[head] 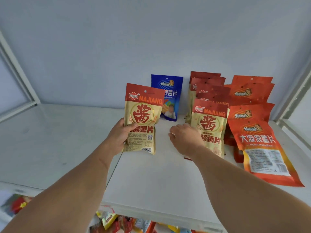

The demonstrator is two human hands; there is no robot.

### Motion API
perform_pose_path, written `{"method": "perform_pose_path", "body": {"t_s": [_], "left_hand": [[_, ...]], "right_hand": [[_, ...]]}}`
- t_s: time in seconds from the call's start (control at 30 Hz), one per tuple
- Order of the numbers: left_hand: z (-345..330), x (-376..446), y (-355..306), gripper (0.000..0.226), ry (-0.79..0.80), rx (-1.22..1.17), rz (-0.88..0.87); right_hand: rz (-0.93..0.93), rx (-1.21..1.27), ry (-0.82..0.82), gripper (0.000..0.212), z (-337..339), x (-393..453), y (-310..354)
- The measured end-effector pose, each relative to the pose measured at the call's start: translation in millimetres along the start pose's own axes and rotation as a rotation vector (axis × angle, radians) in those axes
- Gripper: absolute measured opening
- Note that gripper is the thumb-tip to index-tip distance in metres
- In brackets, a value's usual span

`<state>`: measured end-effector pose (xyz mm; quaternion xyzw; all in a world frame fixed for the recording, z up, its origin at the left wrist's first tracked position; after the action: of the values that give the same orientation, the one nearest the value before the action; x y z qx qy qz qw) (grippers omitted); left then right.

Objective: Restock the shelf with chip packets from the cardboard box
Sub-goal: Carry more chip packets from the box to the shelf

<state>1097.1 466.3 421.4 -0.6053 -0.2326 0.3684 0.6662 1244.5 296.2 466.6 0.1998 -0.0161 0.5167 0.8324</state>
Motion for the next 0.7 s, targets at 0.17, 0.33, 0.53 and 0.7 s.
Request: {"method": "perform_pose_path", "body": {"t_s": [0.17,0.33,0.53,0.7], "left_hand": [[38,68,1,0.026,0.037,-0.006,-0.003],[61,146,3,0.028,0.12,-0.017,0.023],[61,216,8,0.027,0.178,-0.06,0.065],[51,259,9,0.029,0.196,-0.084,0.053]], "right_hand": [[0.008,-0.004,0.001,0.029,-32,63,38],[-0.048,-0.005,0.006,0.029,-69,124,56],[-0.139,0.018,0.052,0.031,-109,168,55],[-0.184,0.038,0.083,0.031,-133,189,47]]}}
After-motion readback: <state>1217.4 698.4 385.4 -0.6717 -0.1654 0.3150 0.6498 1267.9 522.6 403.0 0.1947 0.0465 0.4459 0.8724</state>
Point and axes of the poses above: each hand's wrist, its own x-axis towards the middle knuckle, its own z-axis out of the back of the hand, y = z × x, the point moved 10 cm from there along x, towards the middle knuckle, and after that the axes turned 12 degrees about x, right-handed, at the moved point
